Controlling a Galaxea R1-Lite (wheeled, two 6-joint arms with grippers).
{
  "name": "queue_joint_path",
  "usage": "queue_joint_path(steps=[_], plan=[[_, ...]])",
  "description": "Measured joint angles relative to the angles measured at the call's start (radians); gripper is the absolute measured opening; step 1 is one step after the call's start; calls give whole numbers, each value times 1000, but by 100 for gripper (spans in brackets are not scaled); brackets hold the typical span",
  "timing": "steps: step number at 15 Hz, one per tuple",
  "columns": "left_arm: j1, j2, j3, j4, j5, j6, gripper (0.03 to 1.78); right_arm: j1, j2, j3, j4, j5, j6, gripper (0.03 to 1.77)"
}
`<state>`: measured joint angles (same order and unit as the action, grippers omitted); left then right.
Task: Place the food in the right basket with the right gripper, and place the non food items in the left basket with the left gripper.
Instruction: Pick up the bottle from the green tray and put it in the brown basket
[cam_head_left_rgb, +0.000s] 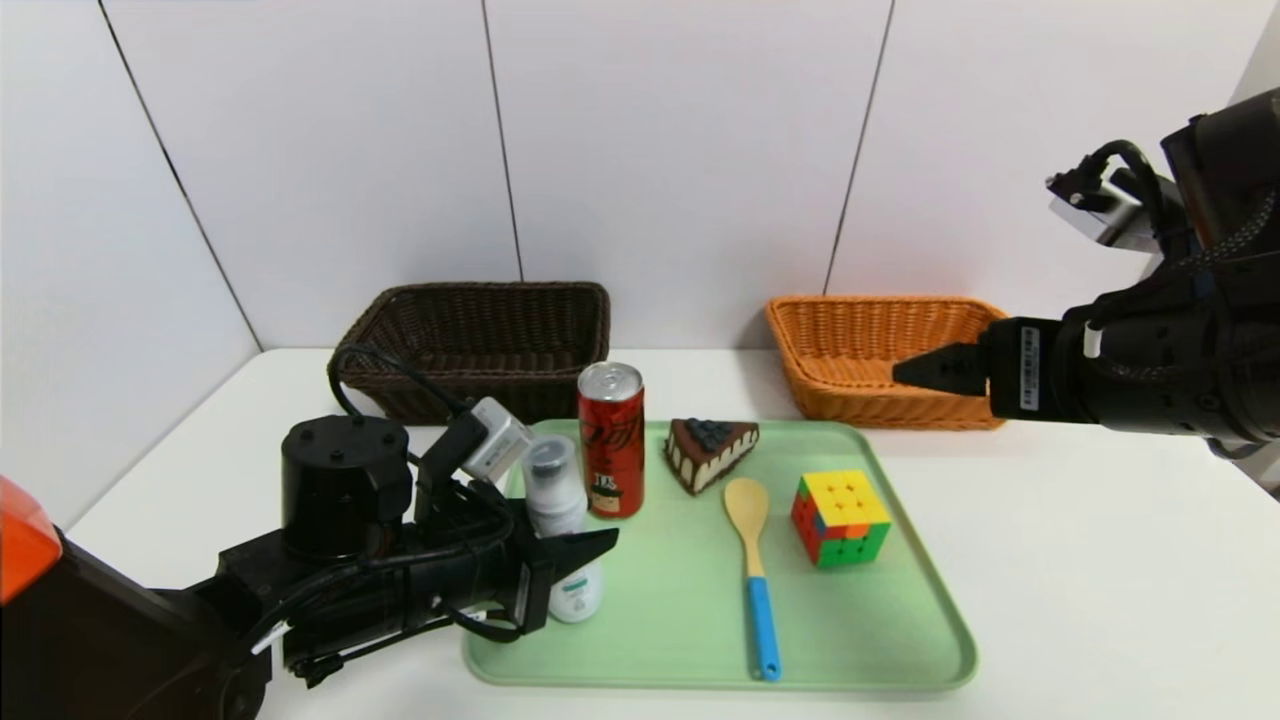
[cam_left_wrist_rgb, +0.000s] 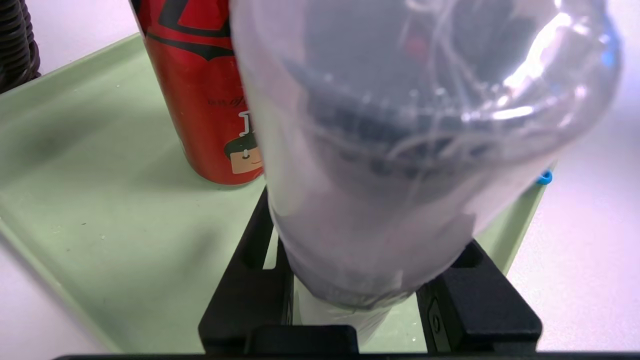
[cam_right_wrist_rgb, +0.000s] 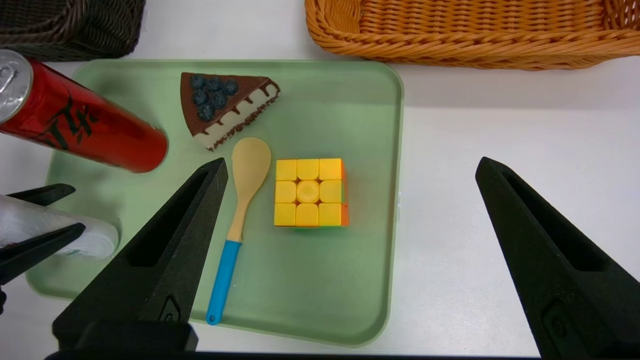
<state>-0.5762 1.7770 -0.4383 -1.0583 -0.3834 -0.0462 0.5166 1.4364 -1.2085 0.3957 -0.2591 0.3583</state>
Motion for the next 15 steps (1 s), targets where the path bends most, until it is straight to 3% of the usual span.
queue_joint_path(steps=[5, 8, 11, 15], plan=[[-4, -47, -14, 11, -24, -81, 66, 0, -1, 12, -1, 1, 7, 171], [-8, -129, -33, 93, -26, -118, 66, 0, -7, 14, 3, 9, 8, 171], [-10, -278, -139, 317, -27, -166, 66, 0, -11, 14, 4, 13, 9, 171], [20, -432, -525, 735, -15, -245, 66, 0, -14, 13, 3, 23, 11, 171]])
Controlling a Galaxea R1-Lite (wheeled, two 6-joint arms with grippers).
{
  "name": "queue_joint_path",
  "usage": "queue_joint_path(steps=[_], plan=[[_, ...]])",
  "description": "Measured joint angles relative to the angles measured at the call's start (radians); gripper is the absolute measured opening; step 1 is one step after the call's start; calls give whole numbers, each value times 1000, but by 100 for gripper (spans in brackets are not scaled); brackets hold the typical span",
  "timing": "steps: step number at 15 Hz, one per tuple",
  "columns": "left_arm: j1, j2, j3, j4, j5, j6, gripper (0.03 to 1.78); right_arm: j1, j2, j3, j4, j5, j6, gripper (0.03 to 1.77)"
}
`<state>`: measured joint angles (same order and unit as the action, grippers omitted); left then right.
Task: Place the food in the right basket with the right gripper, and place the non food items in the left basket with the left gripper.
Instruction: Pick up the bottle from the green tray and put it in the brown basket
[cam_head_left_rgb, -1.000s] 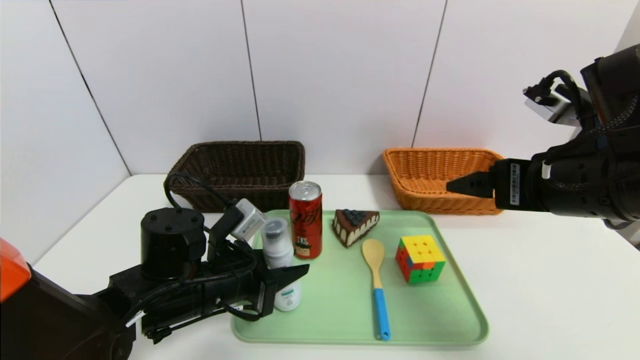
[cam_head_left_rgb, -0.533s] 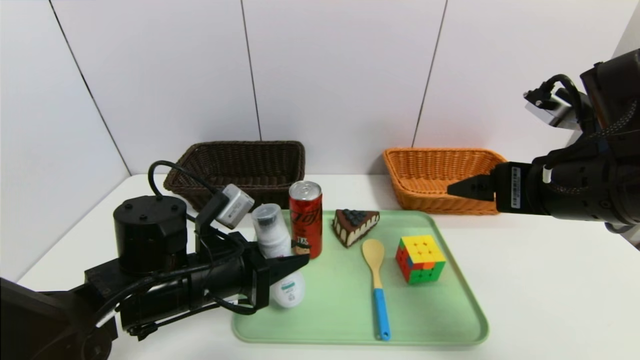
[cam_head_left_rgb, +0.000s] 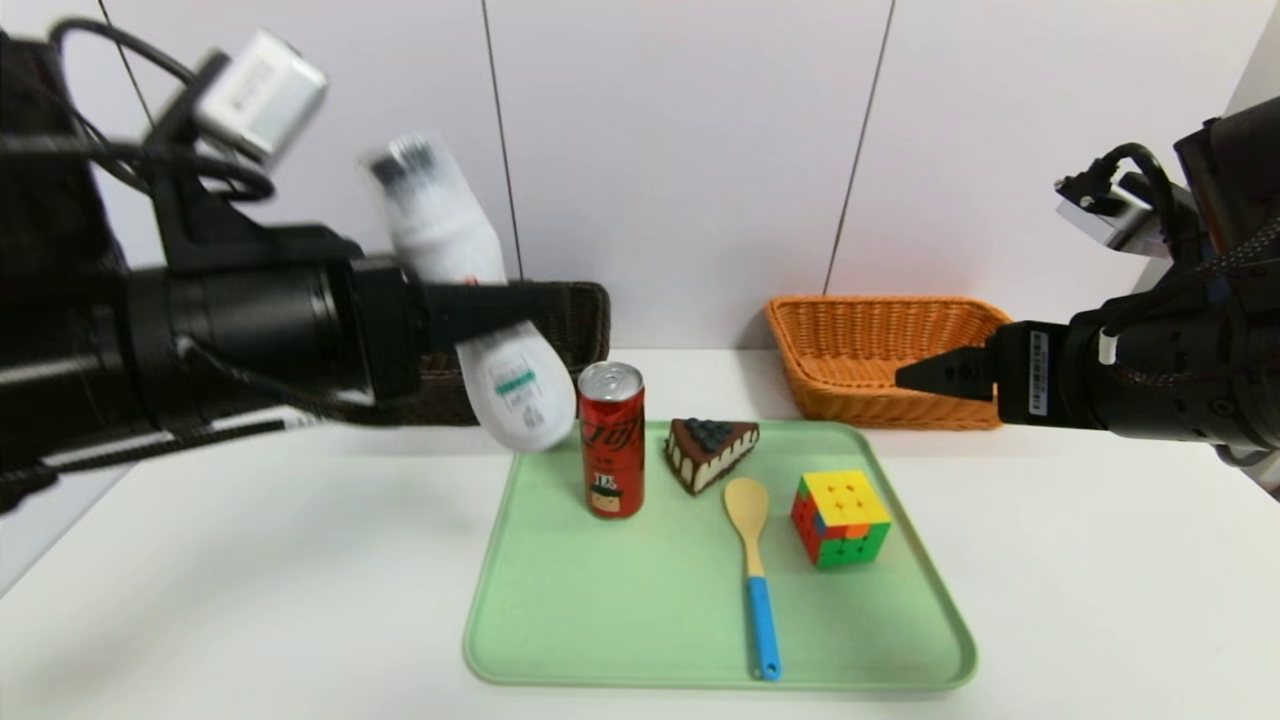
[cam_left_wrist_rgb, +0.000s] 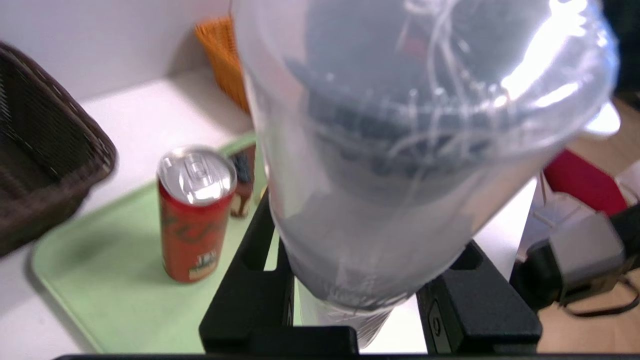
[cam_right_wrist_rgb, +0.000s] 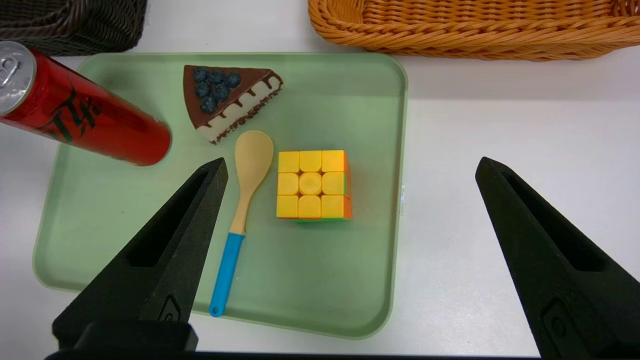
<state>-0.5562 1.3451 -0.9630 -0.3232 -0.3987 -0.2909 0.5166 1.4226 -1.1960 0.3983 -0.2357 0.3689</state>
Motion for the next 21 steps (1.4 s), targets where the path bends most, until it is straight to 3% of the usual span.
queue_joint_path(steps=[2, 5, 9, 13, 17, 21], plan=[[71, 3, -182, 141, 53, -13, 66, 0, -1, 0, 0, 7, 11, 171], [230, 109, -352, 214, 154, 29, 66, -4, -11, -5, -4, 31, 11, 171], [353, 304, -463, 186, 253, 104, 66, -30, -21, -8, -7, 53, 10, 171], [402, 491, -551, 151, 294, 123, 66, -67, -22, -11, -10, 77, 8, 171], [439, 676, -610, 56, 390, 205, 66, -108, -20, -18, -12, 89, 4, 171], [450, 793, -636, 36, 397, 214, 66, -143, -14, -23, -12, 121, 1, 171]])
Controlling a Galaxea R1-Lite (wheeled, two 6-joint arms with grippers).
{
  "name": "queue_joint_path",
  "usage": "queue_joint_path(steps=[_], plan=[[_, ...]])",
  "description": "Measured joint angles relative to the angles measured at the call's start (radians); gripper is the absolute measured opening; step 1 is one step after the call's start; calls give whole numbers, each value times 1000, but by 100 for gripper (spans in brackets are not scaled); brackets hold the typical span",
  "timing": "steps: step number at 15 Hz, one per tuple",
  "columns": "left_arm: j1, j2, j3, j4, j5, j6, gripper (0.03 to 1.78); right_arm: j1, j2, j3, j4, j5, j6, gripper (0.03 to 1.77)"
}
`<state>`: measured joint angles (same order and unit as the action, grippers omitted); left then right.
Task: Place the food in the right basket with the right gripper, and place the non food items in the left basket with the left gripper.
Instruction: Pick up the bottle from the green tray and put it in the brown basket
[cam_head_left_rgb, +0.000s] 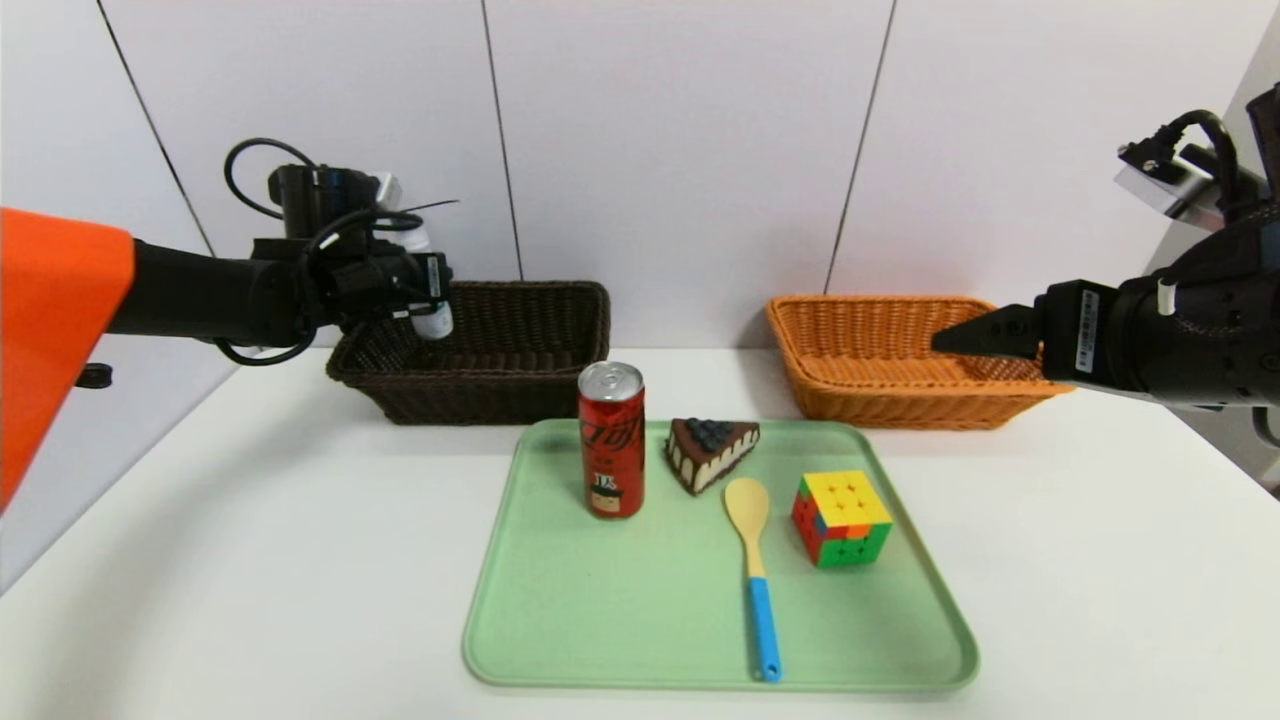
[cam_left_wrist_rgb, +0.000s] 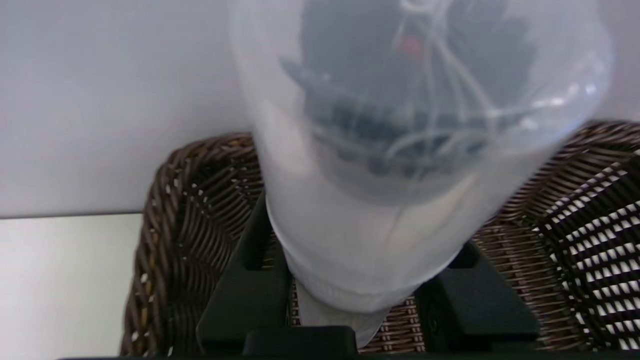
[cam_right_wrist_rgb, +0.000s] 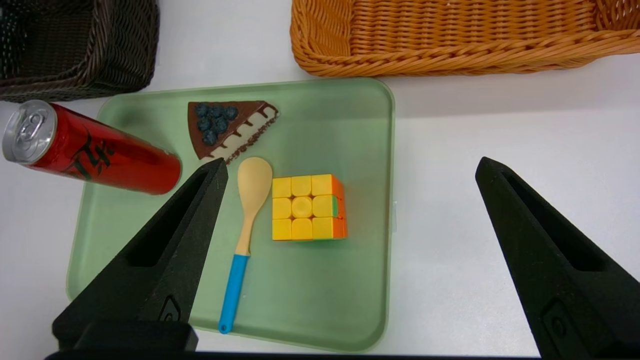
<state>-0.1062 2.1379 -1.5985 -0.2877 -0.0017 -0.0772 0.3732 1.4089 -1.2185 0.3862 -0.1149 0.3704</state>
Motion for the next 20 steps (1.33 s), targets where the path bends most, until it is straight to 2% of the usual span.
queue_joint_path(steps=[11, 13, 16, 20], plan=[[18, 74, -5, 7, -4, 9, 68, -9, 12, -1, 0, 1, 0, 171], [20, 82, -5, 3, -4, 10, 92, -10, 11, -1, 0, 1, 0, 171], [20, 83, -10, 3, -6, 10, 118, -10, 10, -1, -1, 1, -1, 171], [21, 25, -14, 32, -7, 10, 139, -7, -2, -9, -6, 0, 2, 171]])
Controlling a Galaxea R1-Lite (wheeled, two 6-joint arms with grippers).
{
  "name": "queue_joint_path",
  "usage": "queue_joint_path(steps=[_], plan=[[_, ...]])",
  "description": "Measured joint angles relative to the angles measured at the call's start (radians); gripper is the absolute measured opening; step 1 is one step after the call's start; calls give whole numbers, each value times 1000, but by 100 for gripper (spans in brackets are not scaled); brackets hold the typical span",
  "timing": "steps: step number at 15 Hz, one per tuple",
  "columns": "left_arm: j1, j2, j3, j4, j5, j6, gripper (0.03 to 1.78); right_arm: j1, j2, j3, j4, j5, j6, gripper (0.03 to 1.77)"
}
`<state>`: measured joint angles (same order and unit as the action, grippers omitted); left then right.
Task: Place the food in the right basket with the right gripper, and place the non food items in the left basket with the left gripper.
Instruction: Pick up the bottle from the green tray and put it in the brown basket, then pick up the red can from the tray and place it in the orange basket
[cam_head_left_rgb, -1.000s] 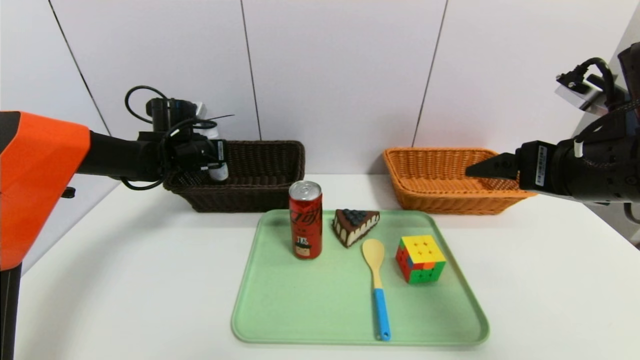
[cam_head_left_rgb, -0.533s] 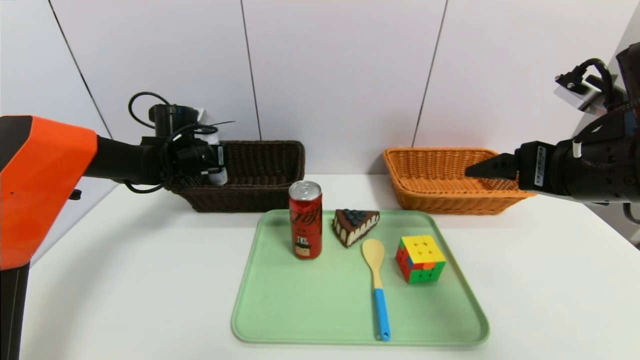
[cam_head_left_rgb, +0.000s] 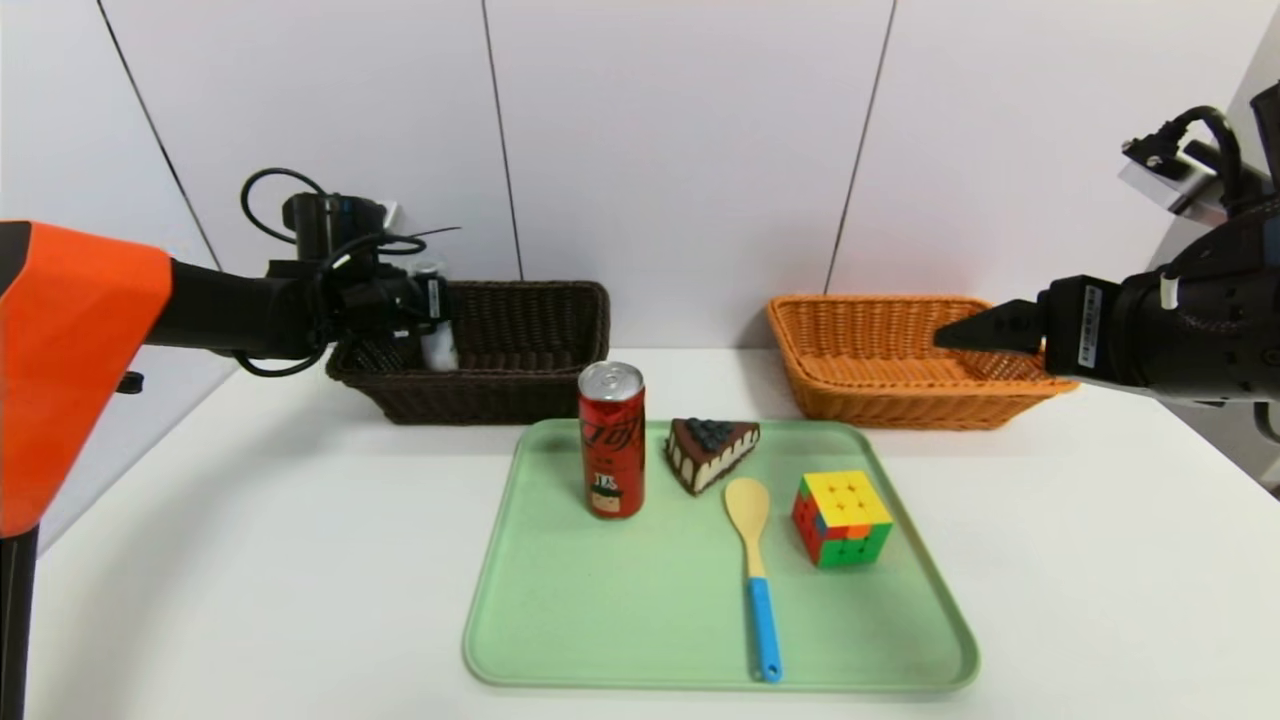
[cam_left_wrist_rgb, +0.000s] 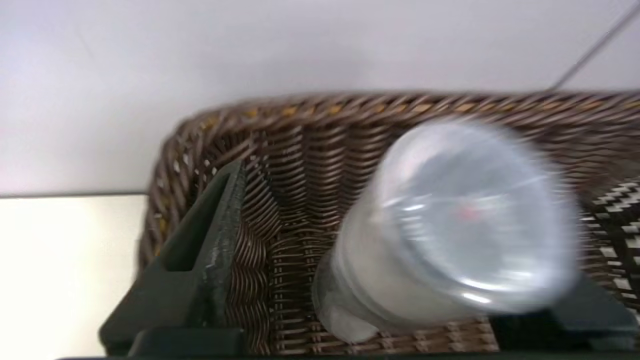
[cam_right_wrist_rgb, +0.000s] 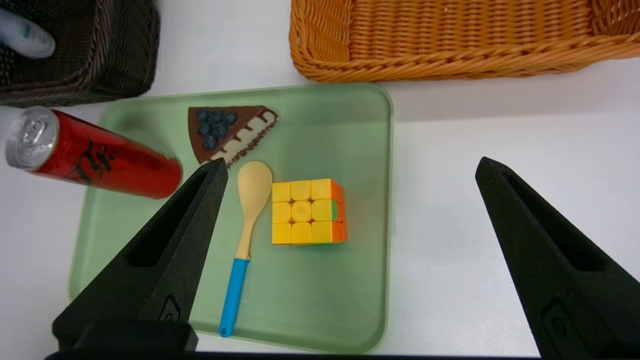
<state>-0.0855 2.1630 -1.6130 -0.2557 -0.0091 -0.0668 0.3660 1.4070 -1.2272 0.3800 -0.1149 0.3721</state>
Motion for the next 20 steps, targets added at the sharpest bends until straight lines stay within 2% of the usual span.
queue_joint_path(steps=[5, 8, 10, 11, 13, 16, 18, 20], plan=[[-6, -223, 0, 170, -47, -5, 153, 6, -13, -20, 20, -36, 55, 171], [-31, -404, 28, 308, -68, -8, 159, 63, -17, -12, 27, -138, 45, 171], [-60, -534, 115, 383, -74, -11, 162, 104, -27, 38, 21, -165, 3, 171], [-81, -597, 182, 399, -76, -12, 163, 121, -32, 66, 17, -167, -29, 171], [-123, -717, 331, 406, -70, -12, 164, 177, -34, 97, -14, -149, -41, 171], [-162, -864, 532, 312, -15, -11, 166, 254, -14, 184, -232, -69, -60, 171], [-171, -943, 634, 256, 18, -6, 167, 291, 21, 296, -431, -59, -89, 171], [-176, -1015, 734, 248, 10, 6, 167, 311, 66, 389, -628, -60, -129, 171]])
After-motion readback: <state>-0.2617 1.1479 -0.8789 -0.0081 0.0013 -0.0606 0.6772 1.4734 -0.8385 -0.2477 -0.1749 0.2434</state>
